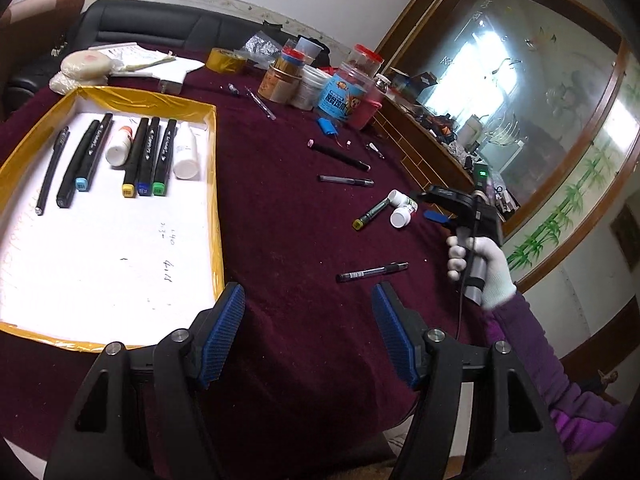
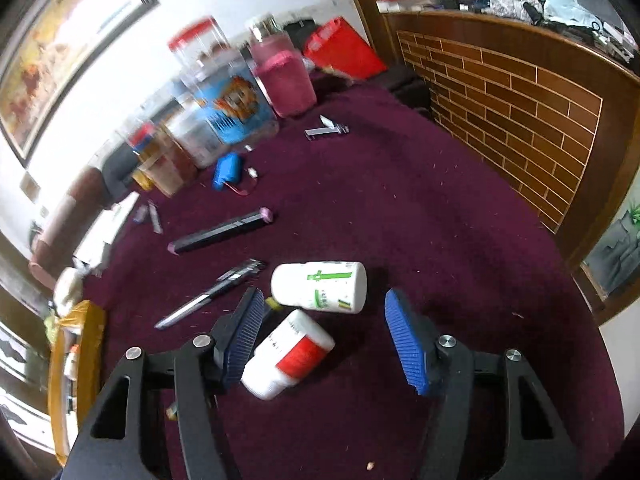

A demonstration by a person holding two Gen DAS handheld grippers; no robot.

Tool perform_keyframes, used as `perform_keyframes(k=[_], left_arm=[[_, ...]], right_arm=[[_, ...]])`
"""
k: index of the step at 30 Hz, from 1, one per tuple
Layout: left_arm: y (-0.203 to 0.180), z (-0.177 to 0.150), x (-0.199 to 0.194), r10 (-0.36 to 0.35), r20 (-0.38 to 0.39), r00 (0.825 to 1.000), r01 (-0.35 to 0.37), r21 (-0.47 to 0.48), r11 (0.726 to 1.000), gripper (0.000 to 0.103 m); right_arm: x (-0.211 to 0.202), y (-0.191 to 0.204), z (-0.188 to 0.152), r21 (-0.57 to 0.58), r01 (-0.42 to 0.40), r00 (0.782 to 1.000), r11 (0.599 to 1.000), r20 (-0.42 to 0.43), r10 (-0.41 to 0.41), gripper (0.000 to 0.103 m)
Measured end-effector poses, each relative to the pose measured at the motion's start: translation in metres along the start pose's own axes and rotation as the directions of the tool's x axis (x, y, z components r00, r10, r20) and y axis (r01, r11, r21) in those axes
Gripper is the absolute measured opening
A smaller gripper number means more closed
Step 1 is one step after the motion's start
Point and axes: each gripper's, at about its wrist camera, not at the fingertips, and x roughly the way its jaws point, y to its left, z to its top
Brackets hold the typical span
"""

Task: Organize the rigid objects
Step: 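Grasp the red-labelled white bottle with the right gripper, then grasp the yellow-capped black marker with left while right holds the bottle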

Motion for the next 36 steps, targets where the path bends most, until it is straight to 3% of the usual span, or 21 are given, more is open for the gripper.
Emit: perform_keyframes(k=[4, 8, 15, 22, 26, 29, 32, 36], left_arm=[[-0.003, 0.0, -0.002, 0.02, 0.014, 1.0, -0.02, 0.006, 1.0, 0.065], [0.002, -0.003, 0.0, 0.028, 0.01, 1.0, -0.028, -0.006, 1.0, 0.065], [-0.003, -0.007, 0.011, 0.02, -0.021, 1.0, -0.02, 0.007, 1.0, 0.065], [-0.01, -0.002, 0.017, 0.055, -0.028, 0.998, -0.054, 0.035, 0.998, 0.065], [-0.006, -0.001, 0.017, 0.065, -0.027, 0.998, -0.065, -0.008, 0.998, 0.065], [-0.004, -0.007, 0.007, 0.091, -0.026, 0.996, -0.092, -0.051, 0.994, 0.065], [-0.006, -0.008, -0.015, 0.163, 0.008, 0.987, -0.162, -0.053, 0.985, 0.065], [0.0, -0.004, -0.042, 0.228, 0.073, 0.971, -0.223, -0.081, 0.972, 0.066]], right_arm=[[0.02, 0.004, -0.01, -0.016, 0.032, 0.996, 0.999, -0.077, -0.033, 0.052], [0.02, 0.024, -0.031, -0.061, -0.018, 0.994, 0.998, -0.107, 0.011, 0.042], [0.011, 0.062, -0.063, -0.133, -0.142, 0.981, 0.981, -0.151, 0.121, 0.041], [0.011, 0.062, -0.068, -0.197, -0.106, 0.991, 0.975, -0.107, 0.086, 0.032], [0.004, 0.048, -0.068, -0.176, -0.024, 0.999, 0.984, -0.026, 0.019, 0.032], [0.001, 0.024, -0.068, -0.084, -0.127, 0.992, 0.988, -0.003, 0.127, 0.032], [-0.001, 0.01, -0.065, -0.021, -0.198, 0.98, 0.98, -0.009, 0.197, 0.032], [0.0, 0.019, -0.067, -0.061, -0.164, 0.986, 0.985, -0.001, 0.164, 0.032]])
